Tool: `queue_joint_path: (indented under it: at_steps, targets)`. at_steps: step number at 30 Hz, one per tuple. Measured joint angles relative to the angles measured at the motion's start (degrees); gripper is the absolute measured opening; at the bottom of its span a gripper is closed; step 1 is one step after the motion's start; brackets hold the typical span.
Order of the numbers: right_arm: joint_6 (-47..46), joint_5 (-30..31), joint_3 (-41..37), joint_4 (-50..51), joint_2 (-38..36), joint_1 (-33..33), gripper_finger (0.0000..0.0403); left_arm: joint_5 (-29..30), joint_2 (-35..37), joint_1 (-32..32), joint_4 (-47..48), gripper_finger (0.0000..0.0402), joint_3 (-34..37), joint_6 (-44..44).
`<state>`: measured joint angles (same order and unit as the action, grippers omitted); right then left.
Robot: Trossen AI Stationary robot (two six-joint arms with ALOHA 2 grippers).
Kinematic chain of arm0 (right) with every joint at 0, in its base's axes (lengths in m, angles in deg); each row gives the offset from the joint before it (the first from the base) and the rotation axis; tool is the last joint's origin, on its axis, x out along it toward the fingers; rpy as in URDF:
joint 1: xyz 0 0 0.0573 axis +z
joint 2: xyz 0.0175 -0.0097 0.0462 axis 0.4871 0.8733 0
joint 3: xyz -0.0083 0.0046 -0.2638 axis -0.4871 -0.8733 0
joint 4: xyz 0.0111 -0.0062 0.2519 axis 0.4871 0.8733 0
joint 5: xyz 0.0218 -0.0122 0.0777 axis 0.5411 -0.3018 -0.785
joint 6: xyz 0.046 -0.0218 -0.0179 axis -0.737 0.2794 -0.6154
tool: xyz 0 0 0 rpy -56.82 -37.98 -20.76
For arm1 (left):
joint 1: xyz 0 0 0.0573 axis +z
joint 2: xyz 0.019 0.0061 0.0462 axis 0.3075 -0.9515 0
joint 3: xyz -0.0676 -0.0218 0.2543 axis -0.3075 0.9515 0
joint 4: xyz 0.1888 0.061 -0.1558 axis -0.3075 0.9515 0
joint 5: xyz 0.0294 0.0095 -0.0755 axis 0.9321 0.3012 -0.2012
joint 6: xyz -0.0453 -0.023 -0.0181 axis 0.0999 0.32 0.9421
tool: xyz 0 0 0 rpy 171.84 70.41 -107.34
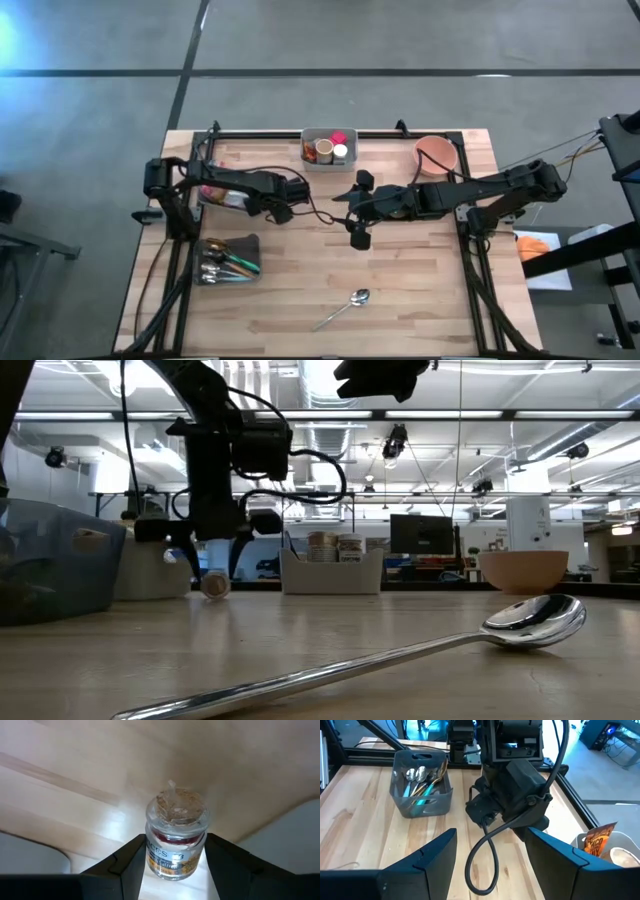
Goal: Pick & Place Food Item
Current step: Put the brown spice bottle into the top gray bin
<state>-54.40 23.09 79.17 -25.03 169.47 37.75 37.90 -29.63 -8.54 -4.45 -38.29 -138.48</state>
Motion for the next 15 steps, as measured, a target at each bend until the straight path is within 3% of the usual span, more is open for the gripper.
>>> queue_joint_path:
  at_steps: [9,15]
  targets:
    - [-0.03,0.00,0.00,0.00,0.00,0.01,0.0233,-3.79,0.00,0.11,-7.67,0.0199,1.07,1.32]
    - [-0.06,0.00,0.00,0.02,0.00,0.01,0.0233,-2.89,0.11,-0.01,-8.33,0.0199,0.57,2.06]
